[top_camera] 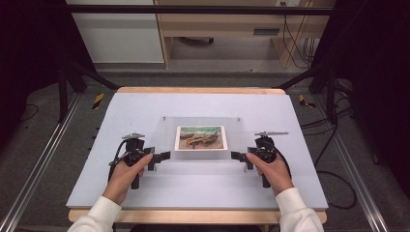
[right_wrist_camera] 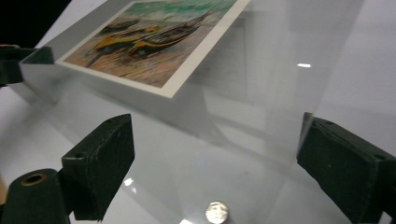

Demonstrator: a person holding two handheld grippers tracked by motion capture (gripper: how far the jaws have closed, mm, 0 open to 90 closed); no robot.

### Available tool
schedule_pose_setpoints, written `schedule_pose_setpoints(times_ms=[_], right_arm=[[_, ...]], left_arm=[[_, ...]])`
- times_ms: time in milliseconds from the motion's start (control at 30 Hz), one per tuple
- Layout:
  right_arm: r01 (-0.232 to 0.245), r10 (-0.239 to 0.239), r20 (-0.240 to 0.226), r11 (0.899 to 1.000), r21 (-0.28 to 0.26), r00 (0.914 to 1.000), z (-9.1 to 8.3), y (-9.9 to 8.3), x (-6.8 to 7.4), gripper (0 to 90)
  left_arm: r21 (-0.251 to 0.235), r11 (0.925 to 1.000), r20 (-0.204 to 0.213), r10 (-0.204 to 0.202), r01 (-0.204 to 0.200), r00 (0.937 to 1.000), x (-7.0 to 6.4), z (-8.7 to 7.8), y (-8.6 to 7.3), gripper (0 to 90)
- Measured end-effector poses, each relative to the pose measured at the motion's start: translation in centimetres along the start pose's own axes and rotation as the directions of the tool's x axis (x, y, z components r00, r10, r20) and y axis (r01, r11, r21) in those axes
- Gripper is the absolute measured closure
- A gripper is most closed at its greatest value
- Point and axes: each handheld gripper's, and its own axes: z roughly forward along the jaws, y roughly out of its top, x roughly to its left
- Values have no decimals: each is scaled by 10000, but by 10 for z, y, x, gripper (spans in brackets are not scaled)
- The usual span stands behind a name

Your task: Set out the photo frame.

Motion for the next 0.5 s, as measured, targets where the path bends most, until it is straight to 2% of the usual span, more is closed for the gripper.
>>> schedule_pose_setpoints(times_ms=[33,267,367,500], right_arm=[[-65,66,-115,10000,63,9999,1,0,0,112],[-110,111,115,9999,-56,9999,2,1,0,123],[-117,118,108,9999,-82,9999,2,0,0,134],[-65,67,98,9999,-117,9999,0,0,0,152]], left_arm=[[12,10000,9,11,-11,10000,0,0,0,104],[38,10000,97,85,-85,9999,2,1,1,98],[172,9997,454,-165,157,9988,3,4,1,101],[251,9996,333,-152,144,9993,2,4,2,107]])
